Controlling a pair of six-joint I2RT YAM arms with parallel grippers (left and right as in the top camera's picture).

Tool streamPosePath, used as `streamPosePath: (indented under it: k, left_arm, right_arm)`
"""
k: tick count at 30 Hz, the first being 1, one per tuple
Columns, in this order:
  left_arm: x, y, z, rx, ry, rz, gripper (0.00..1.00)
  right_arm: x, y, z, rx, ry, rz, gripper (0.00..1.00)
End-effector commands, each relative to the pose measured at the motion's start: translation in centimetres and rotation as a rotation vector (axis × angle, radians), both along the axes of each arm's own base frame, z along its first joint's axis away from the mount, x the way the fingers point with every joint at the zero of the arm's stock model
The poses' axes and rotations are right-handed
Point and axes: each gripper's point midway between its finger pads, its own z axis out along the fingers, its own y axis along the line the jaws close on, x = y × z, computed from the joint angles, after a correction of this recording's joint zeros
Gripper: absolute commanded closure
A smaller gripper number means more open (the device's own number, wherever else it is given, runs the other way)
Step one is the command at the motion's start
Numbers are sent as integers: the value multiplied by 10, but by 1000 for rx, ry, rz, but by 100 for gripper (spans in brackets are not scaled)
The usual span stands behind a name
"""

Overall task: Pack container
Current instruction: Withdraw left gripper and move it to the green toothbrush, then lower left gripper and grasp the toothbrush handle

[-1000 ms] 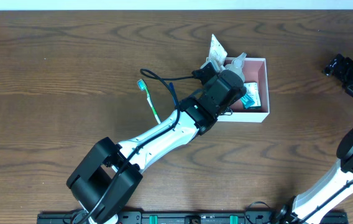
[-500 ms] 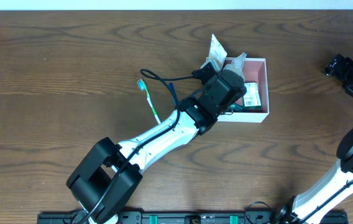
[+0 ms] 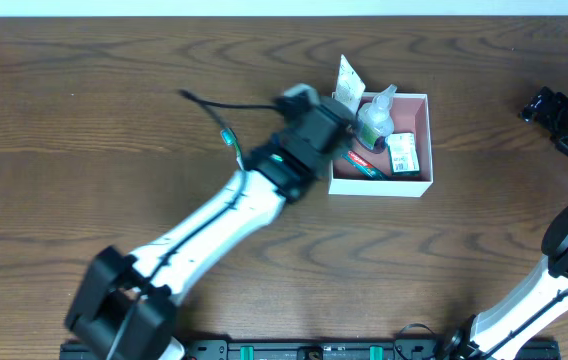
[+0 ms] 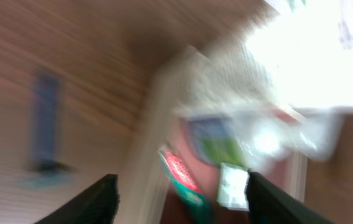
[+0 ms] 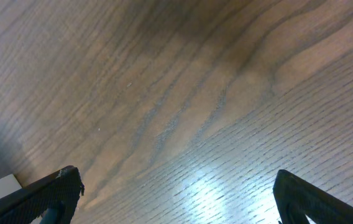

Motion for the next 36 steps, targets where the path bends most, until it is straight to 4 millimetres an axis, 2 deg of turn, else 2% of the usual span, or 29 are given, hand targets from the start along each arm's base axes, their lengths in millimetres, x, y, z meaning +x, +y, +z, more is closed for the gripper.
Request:
streamPosePath:
  k: [1, 4, 6, 9, 13, 17, 27, 36]
  left_arm:
    - [22, 64, -5, 150, 0, 112, 28]
    - [33, 109, -16, 173, 54, 199, 28]
    - [40, 126, -23, 175, 84, 184, 28]
    - [44, 143, -40, 164, 147, 163, 28]
    - [33, 162, -68, 194, 258, 190, 28]
    - [23, 163, -89, 235, 334, 167, 28]
    - [5, 160, -127, 266, 469, 135, 28]
    - [-8, 142, -143, 251, 533, 62, 28]
  right_arm:
    - [-1, -1, 10, -7, -16, -14, 1]
    - [-1, -1, 10, -7, -16, -14, 1]
    - [-1, -1, 10, -7, -16, -14, 1]
    - [-1, -1, 10, -7, -16, -14, 1]
    - [-1, -1, 10, -7, -16, -14, 1]
    - [-1, -1, 10, -7, -16, -14, 1]
    - [-1, -1, 10, -7, -16, -14, 1]
    - [-1, -1, 10, -7, -16, -14, 1]
